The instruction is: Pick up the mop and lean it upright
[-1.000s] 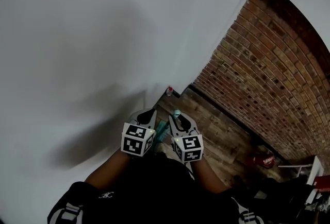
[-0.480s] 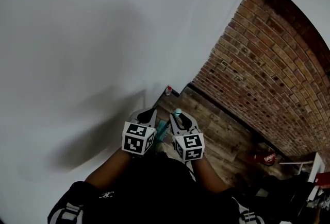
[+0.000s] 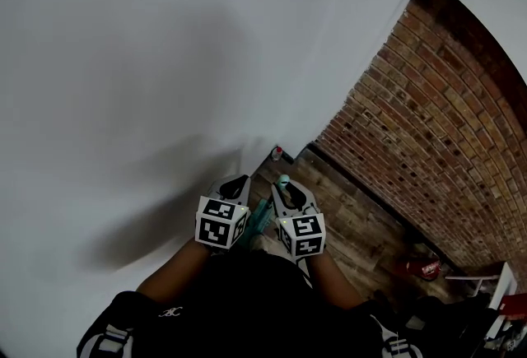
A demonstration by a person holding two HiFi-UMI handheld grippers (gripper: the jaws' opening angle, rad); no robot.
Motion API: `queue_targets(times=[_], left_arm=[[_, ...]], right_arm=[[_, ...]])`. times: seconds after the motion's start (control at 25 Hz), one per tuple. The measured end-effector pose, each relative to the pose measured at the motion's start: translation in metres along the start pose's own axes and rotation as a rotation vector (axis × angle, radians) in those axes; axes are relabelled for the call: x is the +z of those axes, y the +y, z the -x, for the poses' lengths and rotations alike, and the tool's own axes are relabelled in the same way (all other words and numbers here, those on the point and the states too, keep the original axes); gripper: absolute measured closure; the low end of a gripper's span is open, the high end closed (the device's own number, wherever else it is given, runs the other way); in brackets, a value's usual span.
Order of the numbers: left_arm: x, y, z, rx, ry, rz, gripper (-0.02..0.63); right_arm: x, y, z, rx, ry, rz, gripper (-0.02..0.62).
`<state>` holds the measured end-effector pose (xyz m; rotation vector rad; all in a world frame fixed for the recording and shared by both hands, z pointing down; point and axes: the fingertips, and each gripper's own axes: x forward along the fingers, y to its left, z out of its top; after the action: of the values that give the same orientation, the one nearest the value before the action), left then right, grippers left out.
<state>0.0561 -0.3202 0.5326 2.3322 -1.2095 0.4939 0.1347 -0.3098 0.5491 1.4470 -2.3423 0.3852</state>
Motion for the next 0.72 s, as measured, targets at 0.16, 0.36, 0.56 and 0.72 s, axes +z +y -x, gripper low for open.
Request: queue_targets(times=[0.16,0.36,0.56,0.72], left_arm=[[0.0,0.007,0.004,0.027,-0.002,0.011,0.614],[-0.007,0.024,0.013,0.072,0.002,0.035,0.614],[-0.014,0.04,0.023,0.122,0.003,0.064,0.614],[-0.02,0.053,0.033,0.156,-0.002,0.084,0.614]], right_arm=[[0.003,0.007,-0.007,0.034,0.003,0.017,0.482],[0.006,0.026,-0.025,0.093,0.003,0.054,0.482],[0.009,0.052,-0.041,0.175,0.008,0.094,0.481],[0.008,0.075,-0.056,0.246,0.021,0.121,0.48]])
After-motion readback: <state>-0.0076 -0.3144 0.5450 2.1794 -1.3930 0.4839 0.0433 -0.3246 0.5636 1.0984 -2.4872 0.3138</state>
